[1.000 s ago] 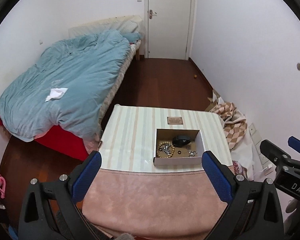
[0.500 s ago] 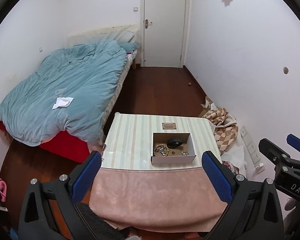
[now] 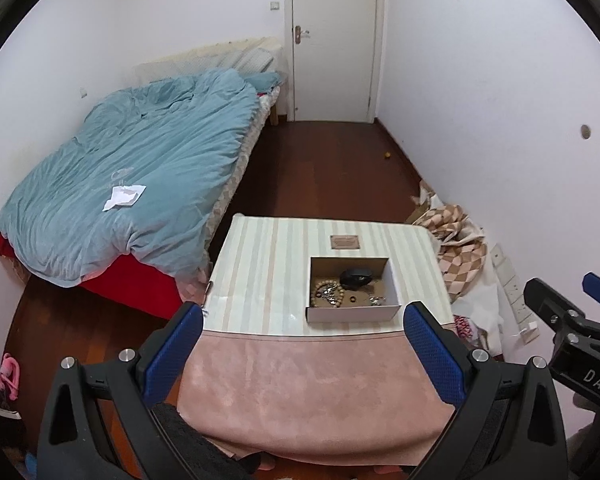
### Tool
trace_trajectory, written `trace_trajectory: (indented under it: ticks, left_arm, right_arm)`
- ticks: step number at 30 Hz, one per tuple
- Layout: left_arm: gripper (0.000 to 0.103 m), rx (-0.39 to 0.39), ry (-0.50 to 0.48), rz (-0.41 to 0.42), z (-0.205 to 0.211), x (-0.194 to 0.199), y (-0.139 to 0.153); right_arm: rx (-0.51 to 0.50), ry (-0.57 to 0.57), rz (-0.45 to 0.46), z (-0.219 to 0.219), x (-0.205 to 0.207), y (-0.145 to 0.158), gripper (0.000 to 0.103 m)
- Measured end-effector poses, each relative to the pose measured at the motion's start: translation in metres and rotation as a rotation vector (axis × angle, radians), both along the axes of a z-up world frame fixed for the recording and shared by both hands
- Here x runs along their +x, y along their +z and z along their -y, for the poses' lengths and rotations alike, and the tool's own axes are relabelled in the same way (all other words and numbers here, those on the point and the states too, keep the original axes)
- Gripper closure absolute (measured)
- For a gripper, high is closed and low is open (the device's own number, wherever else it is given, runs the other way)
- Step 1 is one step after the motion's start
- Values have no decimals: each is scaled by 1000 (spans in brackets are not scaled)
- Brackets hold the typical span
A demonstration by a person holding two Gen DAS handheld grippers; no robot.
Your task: Organize jewelry
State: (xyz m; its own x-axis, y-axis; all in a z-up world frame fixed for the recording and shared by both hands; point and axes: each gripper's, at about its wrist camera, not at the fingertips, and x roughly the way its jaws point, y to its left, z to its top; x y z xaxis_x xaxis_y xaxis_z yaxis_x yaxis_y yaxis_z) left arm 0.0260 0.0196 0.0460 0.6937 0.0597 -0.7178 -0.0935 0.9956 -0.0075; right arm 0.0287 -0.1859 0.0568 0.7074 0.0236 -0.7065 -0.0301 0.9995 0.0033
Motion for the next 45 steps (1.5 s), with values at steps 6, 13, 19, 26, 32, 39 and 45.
trace_trajectory:
  ticks: [6,13,19,26,32,39,45]
  left_arm:
    - [1,11,12,-53,-1,28,-21]
    - [1,24,24,-93,0,55,-40]
    - [1,33,27,-122,-1,69,-53]
    - [1,23,23,-136,-2,71,-58]
    - [1,22,16,-130,0,70,-57]
    - [1,21,22,-130,-3,67,-58]
    - [1,25,19,-130,-5,66,-58]
  right_arm:
    - [-20,-16,-35,-1,33,-19,0]
    - [-31,-27,-101,-3,68,-47,0]
    - [-35,-27,-132,-5,83,-61,0]
    - [-49,-20,-147,-6,86,-66,0]
    - [-54,-11,-154,-7,87,-67,0]
    - [-49,-4,-154,-9,84,-66,0]
    - [-43,-1,-155,-8,83,-65,0]
